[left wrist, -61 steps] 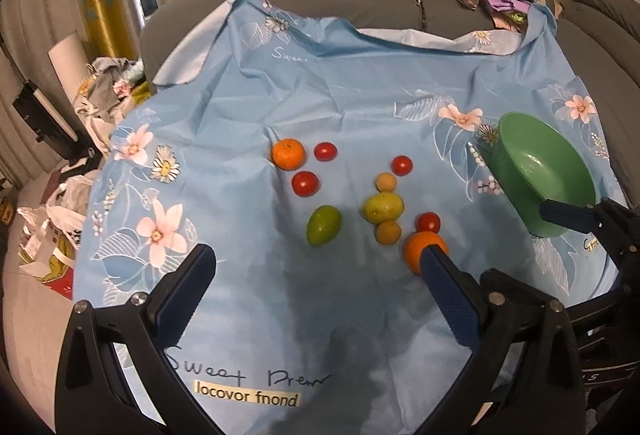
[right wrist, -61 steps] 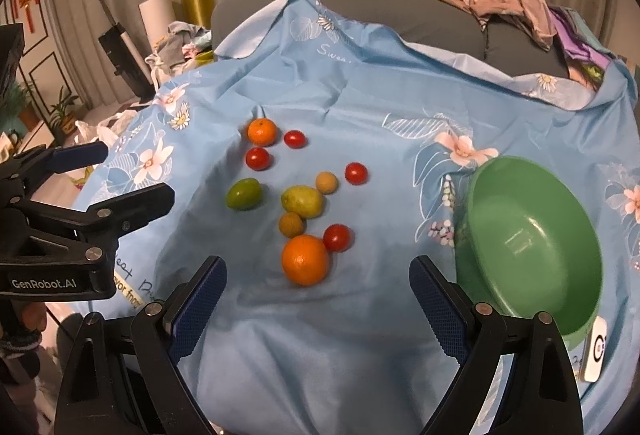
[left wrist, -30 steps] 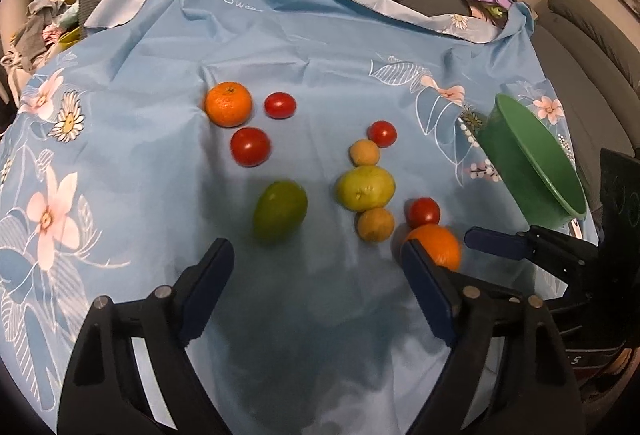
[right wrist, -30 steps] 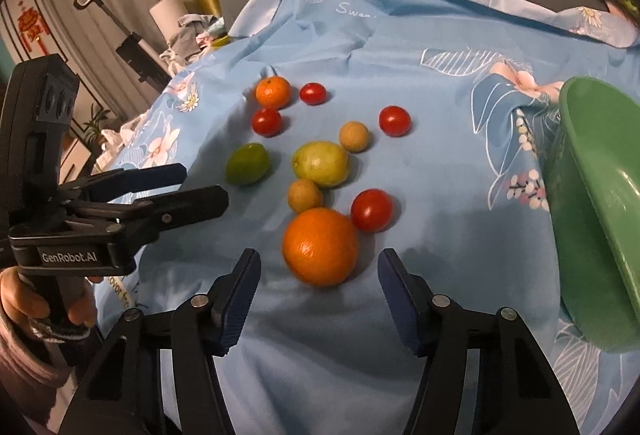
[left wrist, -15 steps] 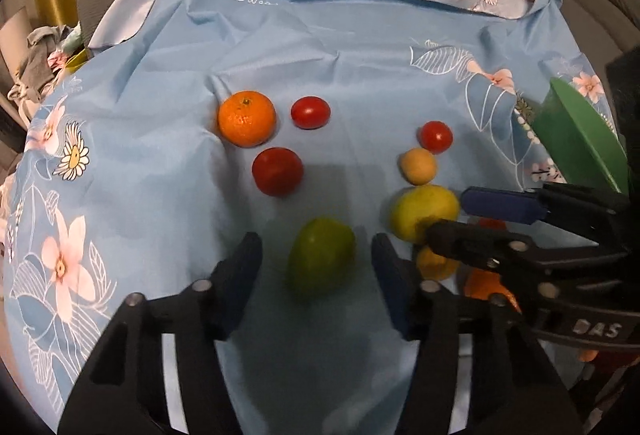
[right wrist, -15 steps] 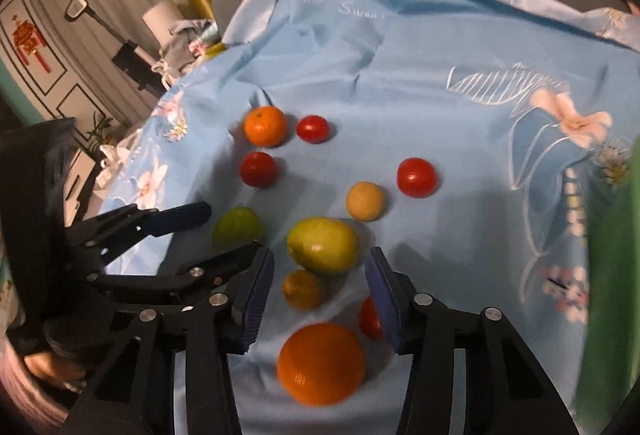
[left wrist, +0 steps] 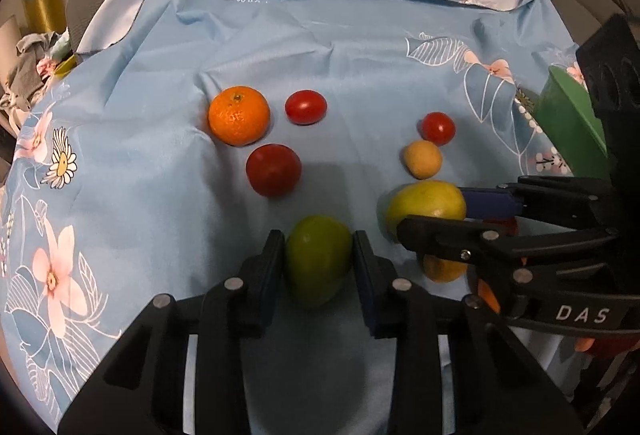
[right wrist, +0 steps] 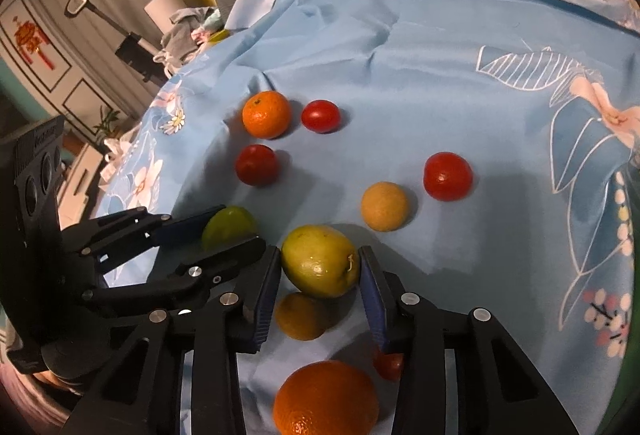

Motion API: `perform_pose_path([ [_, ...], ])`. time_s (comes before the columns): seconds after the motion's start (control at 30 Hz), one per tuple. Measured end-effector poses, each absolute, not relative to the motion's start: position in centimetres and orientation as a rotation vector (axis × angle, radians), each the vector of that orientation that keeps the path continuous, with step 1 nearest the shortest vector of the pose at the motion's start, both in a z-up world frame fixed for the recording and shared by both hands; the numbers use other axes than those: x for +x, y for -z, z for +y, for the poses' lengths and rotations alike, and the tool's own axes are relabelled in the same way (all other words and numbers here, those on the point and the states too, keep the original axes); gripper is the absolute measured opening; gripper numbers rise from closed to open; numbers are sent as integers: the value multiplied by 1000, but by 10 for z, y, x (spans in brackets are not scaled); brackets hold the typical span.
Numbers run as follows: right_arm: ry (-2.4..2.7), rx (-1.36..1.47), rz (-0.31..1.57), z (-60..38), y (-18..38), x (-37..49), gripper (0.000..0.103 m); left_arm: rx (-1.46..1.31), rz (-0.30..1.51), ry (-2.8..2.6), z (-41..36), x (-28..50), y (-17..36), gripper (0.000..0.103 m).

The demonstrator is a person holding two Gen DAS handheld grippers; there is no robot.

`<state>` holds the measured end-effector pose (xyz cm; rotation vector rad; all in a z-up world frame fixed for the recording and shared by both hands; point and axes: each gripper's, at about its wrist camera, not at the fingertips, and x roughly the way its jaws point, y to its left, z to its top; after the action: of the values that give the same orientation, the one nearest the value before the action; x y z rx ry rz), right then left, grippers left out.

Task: Organize fruits
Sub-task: 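Grasp the green lime with the left tool while the right tool grasps the yellow lemon, then carry the lime and lemon over the green bowl and open both tools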

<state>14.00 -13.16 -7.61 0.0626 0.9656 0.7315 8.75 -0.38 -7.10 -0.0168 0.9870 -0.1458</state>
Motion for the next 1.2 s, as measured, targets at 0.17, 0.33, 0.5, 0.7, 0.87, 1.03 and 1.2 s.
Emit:
perform_pose_path([
  [0.17,-736,94,929,-136,69,135,40,-45,963,153,-3,82,59,34],
  [0.33,-730,138,889,-150,52,123,40,-70,926,167,-5,69,38,34],
  [0.5,-720,166,838,-171,33,107,40,-85,881,187,-14,54,14,34],
  [0.7,-696,211,780,-200,15,88,40,-69,857,222,-34,46,-4,34],
  [0.87,-654,231,747,-225,7,76,40,-47,837,264,-56,45,-17,34],
  [1.03,-608,250,715,-252,1,66,40,-19,814,320,-86,50,-30,34],
  [1.2,-549,287,684,-284,-3,62,40,13,790,383,-118,55,-41,34],
])
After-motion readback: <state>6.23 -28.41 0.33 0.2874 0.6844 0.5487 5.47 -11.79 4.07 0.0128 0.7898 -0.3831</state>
